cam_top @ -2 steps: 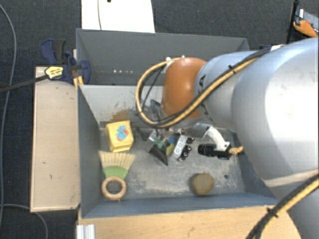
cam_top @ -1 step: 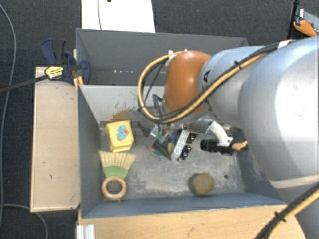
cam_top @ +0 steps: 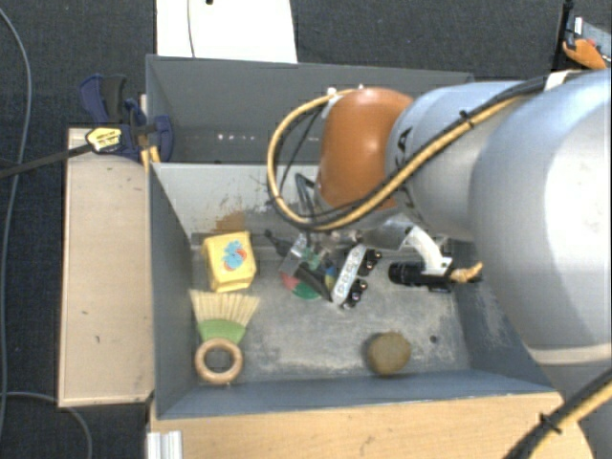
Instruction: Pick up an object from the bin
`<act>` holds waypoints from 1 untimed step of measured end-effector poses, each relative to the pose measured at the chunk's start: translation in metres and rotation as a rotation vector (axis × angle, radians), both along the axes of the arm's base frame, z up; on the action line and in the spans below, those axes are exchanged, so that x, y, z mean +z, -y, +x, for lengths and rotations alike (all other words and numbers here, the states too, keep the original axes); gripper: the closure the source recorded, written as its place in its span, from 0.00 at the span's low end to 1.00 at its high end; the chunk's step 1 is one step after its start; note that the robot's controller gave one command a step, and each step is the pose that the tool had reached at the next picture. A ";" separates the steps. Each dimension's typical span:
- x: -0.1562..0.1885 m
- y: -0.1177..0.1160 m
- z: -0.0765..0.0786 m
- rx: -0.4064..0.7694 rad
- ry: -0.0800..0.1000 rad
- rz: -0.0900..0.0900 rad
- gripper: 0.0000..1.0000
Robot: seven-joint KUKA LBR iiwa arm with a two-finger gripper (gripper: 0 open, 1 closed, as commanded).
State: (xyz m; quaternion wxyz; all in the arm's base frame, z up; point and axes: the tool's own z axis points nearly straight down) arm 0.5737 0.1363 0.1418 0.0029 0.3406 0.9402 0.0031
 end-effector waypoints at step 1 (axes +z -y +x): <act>0.011 0.000 0.001 0.001 0.003 0.001 1.00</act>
Offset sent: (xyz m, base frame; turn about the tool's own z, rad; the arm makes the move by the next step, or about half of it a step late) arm 0.0000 -0.0001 0.0082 0.0000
